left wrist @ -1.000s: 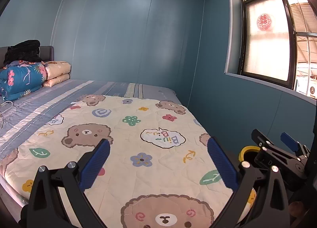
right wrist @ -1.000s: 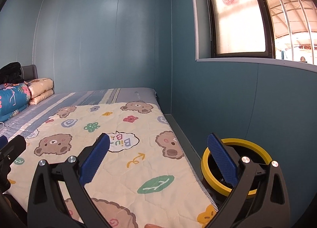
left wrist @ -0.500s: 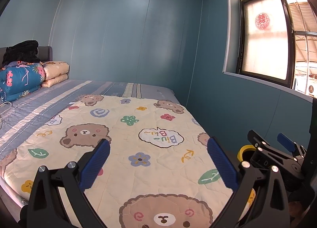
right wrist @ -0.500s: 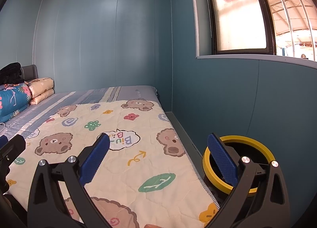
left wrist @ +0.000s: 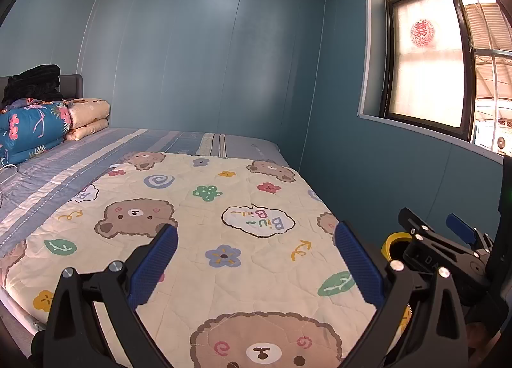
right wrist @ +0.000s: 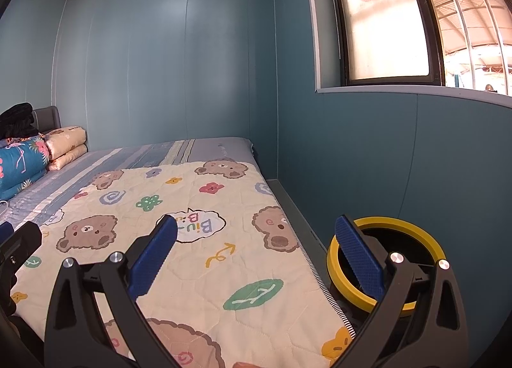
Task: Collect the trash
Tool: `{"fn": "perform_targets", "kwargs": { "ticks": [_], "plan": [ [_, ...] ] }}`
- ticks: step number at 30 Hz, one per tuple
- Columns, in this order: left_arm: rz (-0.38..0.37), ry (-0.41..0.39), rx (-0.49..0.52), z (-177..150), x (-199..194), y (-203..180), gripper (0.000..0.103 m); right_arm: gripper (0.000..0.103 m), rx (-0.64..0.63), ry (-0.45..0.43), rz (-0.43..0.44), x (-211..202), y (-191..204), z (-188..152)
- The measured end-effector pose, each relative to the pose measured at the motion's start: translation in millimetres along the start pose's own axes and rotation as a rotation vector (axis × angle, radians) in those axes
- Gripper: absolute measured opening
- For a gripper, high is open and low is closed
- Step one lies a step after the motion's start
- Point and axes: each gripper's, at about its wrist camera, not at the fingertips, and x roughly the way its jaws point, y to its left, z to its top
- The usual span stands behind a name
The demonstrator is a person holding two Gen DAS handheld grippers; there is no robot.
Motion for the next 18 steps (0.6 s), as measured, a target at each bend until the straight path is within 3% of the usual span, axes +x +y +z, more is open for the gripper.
{"fn": "perform_targets", "kwargs": {
  "ticks": [18],
  "plan": [
    [-0.010,0.008,0.000,-2.1,1.8,-0.5,0.095,0.095,0.004,0.014,-0.002,1.0,0.7,-0.8]
  ]
}}
